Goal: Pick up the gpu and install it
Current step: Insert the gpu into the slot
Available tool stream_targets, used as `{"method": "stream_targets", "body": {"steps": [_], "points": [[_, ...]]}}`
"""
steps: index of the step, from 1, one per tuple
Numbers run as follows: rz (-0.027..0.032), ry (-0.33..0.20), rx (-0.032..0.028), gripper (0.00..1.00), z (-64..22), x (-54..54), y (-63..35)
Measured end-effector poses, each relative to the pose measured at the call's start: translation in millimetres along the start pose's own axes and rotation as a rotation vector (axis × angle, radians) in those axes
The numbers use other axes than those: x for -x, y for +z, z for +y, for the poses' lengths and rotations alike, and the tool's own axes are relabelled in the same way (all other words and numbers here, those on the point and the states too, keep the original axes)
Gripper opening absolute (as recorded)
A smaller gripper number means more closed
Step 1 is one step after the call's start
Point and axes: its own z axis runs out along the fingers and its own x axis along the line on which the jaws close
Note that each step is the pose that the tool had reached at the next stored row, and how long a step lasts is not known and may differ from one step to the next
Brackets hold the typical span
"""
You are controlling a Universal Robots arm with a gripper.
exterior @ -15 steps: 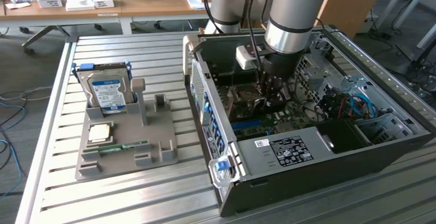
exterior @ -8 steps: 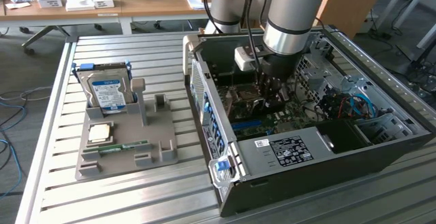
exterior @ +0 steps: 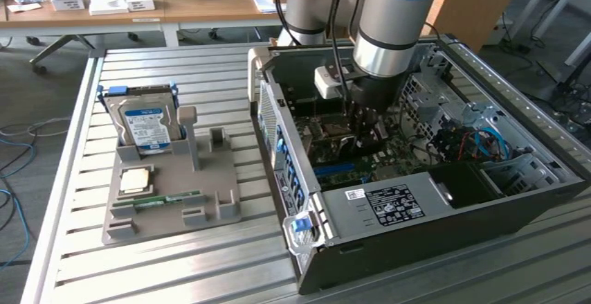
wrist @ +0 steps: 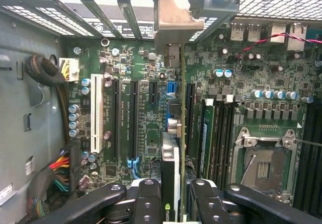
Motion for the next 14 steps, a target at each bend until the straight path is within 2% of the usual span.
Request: {"method": "stream_targets", "body": {"steps": [14], "points": [[-0.0002,0.000,-0.0005,0.27,3.7,0.9,1.2]]}}
